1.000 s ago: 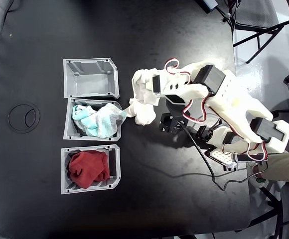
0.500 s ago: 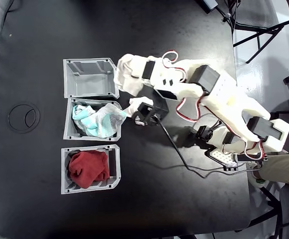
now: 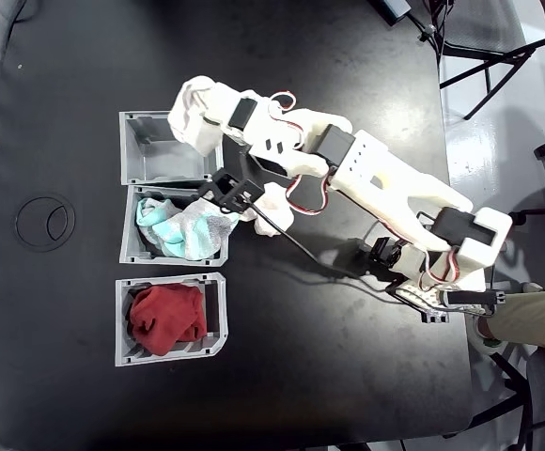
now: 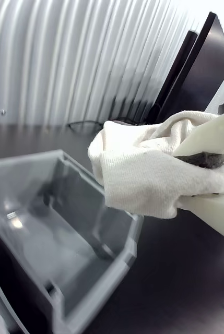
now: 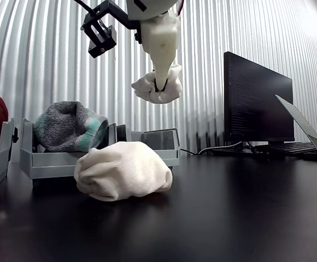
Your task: Put the sock in the container
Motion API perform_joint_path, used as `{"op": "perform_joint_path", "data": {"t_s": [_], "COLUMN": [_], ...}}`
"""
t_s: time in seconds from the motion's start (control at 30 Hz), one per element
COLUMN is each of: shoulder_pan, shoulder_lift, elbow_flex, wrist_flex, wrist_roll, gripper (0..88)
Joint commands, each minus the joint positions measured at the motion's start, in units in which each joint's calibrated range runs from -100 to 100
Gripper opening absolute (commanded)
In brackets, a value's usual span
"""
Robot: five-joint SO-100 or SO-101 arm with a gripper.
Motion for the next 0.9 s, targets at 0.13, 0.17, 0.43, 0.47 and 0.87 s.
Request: {"op": "perform_joint_path", "data": {"t_s": [0.13,0.17,0.43,0.47,0.87], "shoulder_pan": [-2.6,-2.9,-3.0,-2.9,-4.3], "shoulder_lift": [12.6,14.8,27.2,27.8,29.1], "elbow_flex": [-25.5,-28.2,-40.1,-40.1,-40.0], "wrist_flex": [-1.8,-1.8,-1.6,-1.6,1.8], "wrist_roll": [-2.1,-2.1,-2.0,-2.0,-1.7], "gripper": [1.3,1.3,1.3,1.3,7.7]}}
